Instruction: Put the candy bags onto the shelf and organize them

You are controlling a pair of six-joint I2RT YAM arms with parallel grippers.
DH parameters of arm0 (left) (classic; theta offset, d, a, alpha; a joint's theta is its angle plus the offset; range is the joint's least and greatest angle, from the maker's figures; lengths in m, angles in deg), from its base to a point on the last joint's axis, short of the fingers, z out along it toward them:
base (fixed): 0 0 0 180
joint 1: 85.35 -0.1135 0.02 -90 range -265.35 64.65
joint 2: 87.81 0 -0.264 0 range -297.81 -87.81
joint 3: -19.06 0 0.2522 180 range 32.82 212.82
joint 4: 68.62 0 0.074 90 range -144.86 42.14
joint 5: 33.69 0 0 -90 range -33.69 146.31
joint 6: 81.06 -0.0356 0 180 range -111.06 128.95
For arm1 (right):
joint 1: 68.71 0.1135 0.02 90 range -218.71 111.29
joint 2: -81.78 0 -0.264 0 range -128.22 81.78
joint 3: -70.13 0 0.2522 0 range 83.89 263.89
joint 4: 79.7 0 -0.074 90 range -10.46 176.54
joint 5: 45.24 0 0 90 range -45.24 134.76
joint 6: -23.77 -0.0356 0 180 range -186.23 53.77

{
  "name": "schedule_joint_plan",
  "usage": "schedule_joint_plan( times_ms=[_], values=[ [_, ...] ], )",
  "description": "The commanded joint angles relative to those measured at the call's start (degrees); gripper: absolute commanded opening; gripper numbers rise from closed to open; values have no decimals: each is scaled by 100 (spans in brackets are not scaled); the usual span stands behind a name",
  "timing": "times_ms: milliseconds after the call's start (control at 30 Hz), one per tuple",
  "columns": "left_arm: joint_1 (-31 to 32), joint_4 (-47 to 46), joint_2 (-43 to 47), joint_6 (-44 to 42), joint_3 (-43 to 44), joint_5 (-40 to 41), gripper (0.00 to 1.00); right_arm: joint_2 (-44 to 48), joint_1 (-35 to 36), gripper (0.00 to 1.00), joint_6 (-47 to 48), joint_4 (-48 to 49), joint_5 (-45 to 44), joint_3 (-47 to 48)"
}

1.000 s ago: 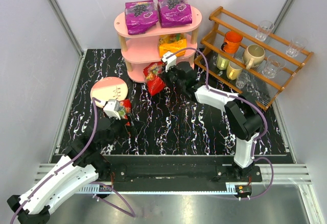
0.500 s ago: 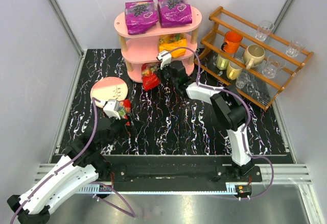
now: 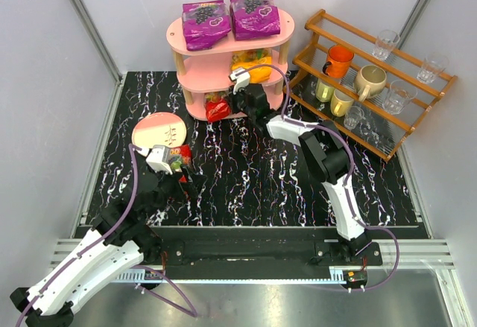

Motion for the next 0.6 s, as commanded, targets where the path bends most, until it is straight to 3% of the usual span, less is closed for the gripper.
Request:
schedule_joint_plan(
  times_ms=[0, 567],
  values=[
    [-30, -101, 33, -132, 168, 169, 99, -118, -38, 0, -102, 400, -383, 505],
    [-30, -4, 60, -228, 203, 231, 99, -575, -55, 0, -138, 75, -260, 989]
  ],
)
